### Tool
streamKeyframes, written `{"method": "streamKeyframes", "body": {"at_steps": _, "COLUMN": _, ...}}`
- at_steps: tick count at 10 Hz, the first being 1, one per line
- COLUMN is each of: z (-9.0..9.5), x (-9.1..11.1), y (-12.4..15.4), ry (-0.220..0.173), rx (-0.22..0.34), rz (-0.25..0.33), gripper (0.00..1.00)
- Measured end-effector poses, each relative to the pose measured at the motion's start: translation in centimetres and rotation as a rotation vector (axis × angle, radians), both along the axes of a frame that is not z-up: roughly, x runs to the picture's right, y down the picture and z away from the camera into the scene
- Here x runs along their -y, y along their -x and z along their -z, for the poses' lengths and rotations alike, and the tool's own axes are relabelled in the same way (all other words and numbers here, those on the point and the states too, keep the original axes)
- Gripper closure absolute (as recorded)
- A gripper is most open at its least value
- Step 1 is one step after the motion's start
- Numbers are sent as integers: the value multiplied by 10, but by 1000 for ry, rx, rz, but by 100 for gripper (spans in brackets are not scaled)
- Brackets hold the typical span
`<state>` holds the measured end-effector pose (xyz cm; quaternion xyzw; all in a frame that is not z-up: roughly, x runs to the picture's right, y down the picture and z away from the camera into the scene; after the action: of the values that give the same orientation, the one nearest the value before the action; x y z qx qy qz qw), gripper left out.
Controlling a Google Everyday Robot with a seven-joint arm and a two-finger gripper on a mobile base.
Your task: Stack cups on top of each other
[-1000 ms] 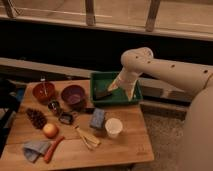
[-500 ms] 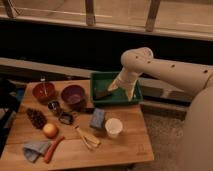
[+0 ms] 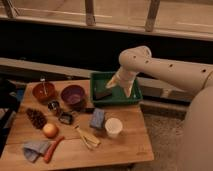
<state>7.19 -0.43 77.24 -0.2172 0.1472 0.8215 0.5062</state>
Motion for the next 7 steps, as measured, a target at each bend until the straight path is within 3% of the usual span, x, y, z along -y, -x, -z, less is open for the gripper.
{"method": "streamKeyframes", "body": {"at_steps": 3, "z": -5, "x": 33, "y": 67, "ry": -81, "rx": 90, "rz": 62, "gripper": 26}}
{"method": "streamKeyframes", "body": {"at_steps": 6, "z": -10, "x": 50, "y": 142, "ry": -134, "rx": 205, "rz": 128, "gripper": 26}}
{"method": "streamKeyframes", "body": {"at_steps": 7, "z": -8, "x": 51, "y": 155, "ry": -144, "rx": 227, "rz": 136, "gripper": 26}}
